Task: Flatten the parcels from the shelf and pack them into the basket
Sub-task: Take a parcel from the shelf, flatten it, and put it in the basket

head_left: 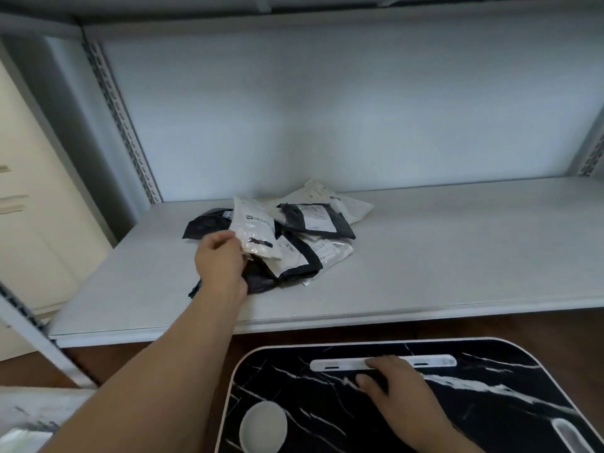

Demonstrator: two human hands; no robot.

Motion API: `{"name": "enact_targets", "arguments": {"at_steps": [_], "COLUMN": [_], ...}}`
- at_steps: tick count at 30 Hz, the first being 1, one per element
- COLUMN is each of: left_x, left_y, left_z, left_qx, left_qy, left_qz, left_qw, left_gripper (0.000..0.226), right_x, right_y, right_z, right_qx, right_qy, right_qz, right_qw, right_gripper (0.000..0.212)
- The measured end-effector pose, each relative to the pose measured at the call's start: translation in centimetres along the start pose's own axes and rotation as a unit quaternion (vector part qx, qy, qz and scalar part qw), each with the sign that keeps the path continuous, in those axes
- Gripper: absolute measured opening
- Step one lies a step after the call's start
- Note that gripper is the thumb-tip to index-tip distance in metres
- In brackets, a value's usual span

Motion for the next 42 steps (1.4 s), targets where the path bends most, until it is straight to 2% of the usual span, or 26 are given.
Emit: {"name": "enact_targets", "arguments": {"at_steps": [1, 2, 3, 4, 5, 7, 9, 10, 12, 14, 16, 17, 19, 21, 23, 26, 27, 29, 31, 34, 36, 39, 42], "left_x": [-1.1, -2.0, -3.6, -4.2, -5.0, -7.0, -8.7, -9.6, -11.3, -12.8, -14.3, -14.9, -15.8, -16.4, -16.4, -17.1, -17.3, -17.8, -18.0, -18.0, -17.8, -18.0, -18.5], "left_y": [-1.1, -2.0, -2.6, -2.7, -2.7, -1.8, 0.1, 1.4, 4.3, 7.3, 10.1, 11.4, 13.6, 15.3, 17.0, 19.0, 19.7, 20.8, 21.6, 22.6, 22.8, 23.2, 23.3], "left_z": [0.5, 1.2, 2.1, 2.7, 3.4, 5.1, 6.8, 7.7, 9.5, 11.1, 12.3, 12.9, 14.0, 15.1, 16.0, 16.4, 16.3, 16.1, 16.0, 16.4, 16.8, 17.4, 17.9], "left_qx": [-0.008, -0.01, 0.002, 0.031, 0.083, 0.236, 0.381, 0.444, 0.514, 0.525, 0.534, 0.54, 0.547, 0.579, 0.641, 0.715, 0.724, 0.744, 0.752, 0.749, 0.738, 0.724, 0.717], "left_qy": [0.012, 0.033, 0.055, 0.072, 0.085, 0.109, 0.139, 0.153, 0.166, 0.167, 0.162, 0.154, 0.138, 0.132, 0.138, 0.195, 0.213, 0.232, 0.247, 0.282, 0.297, 0.307, 0.298], "left_qz": [-0.007, -0.01, -0.011, -0.018, -0.034, -0.082, -0.126, -0.135, -0.126, -0.094, -0.075, -0.07, -0.066, -0.061, -0.097, -0.161, -0.176, -0.212, -0.239, -0.268, -0.294, -0.312, -0.316], "left_qw": [1.0, 0.999, 0.998, 0.997, 0.992, 0.962, 0.905, 0.873, 0.832, 0.829, 0.827, 0.824, 0.823, 0.802, 0.749, 0.652, 0.632, 0.589, 0.562, 0.536, 0.529, 0.533, 0.545], "left_gripper": [0.033, 0.035, 0.036, 0.036, 0.034, 0.029, 0.024, 0.023, 0.023, 0.026, 0.03, 0.03, 0.023, 0.009, 0.032, 0.054, 0.06, 0.065, 0.056, 0.05, 0.05, 0.051, 0.051], "right_x": [-0.5, -0.9, -1.8, -2.0, -2.1, -3.3, -4.6, -5.4, -7.2, -9.2, -10.9, -11.4, -11.7, -11.9, -12.2, -12.7, -12.7, -12.7, -12.7, -12.7, -12.2, -11.4, -11.8], "right_y": [0.1, 0.2, 0.4, 0.7, 1.0, 1.1, 0.5, 0.2, -0.4, -1.0, -1.3, -1.6, -2.5, -2.8, -2.8, -2.8, -2.6, -2.5, -2.8, -2.7, -2.5, -2.9, -3.7], "right_z": [0.3, 0.5, 0.9, 1.1, 1.4, 2.6, 3.7, 4.1, 4.1, 3.1, 1.7, 0.9, -0.7, -1.8, -3.0, -5.5, -6.2, -7.6, -8.4, -8.3, -7.9, -8.5, -9.5], "right_qx": [0.044, 0.1, 0.18, 0.276, 0.368, 0.545, 0.659, 0.676, 0.62, 0.513, 0.423, 0.38, 0.275, 0.17, 0.047, -0.157, -0.195, -0.219, -0.219, -0.214, -0.233, -0.266, -0.296], "right_qy": [-0.011, -0.033, -0.051, -0.069, -0.076, -0.096, -0.117, -0.111, -0.052, 0.033, 0.078, 0.075, 0.027, -0.01, -0.011, -0.013, -0.01, 0.01, 0.055, 0.049, 0.034, 0.049, 0.05], "right_qz": [-0.02, -0.033, -0.067, -0.093, -0.117, -0.148, -0.161, -0.17, -0.2, -0.236, -0.242, -0.246, -0.249, -0.214, -0.153, -0.038, 0.001, 0.047, 0.052, 0.058, 0.061, 0.079, 0.104], "right_qw": [0.999, 0.994, 0.98, 0.954, 0.919, 0.82, 0.725, 0.708, 0.757, 0.824, 0.869, 0.889, 0.928, 0.962, 0.987, 0.987, 0.981, 0.975, 0.973, 0.974, 0.97, 0.96, 0.948], "right_gripper": [0.106, 0.083, 0.064, 0.056, 0.057, 0.071, 0.089, 0.093, 0.09, 0.075, 0.055, 0.051, 0.058, 0.067, 0.068, 0.061, 0.068, 0.086, 0.093, 0.092, 0.078, 0.055, 0.053]}}
Point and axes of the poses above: each hand's wrist, its own x-axis towards the middle knuckle, its own z-axis out of the back of the hand, y = z × x, the point moved 2 cm from there along x, towards the middle knuckle, and after that the axes turned 7 degrees about z, right-handed, at the moved point
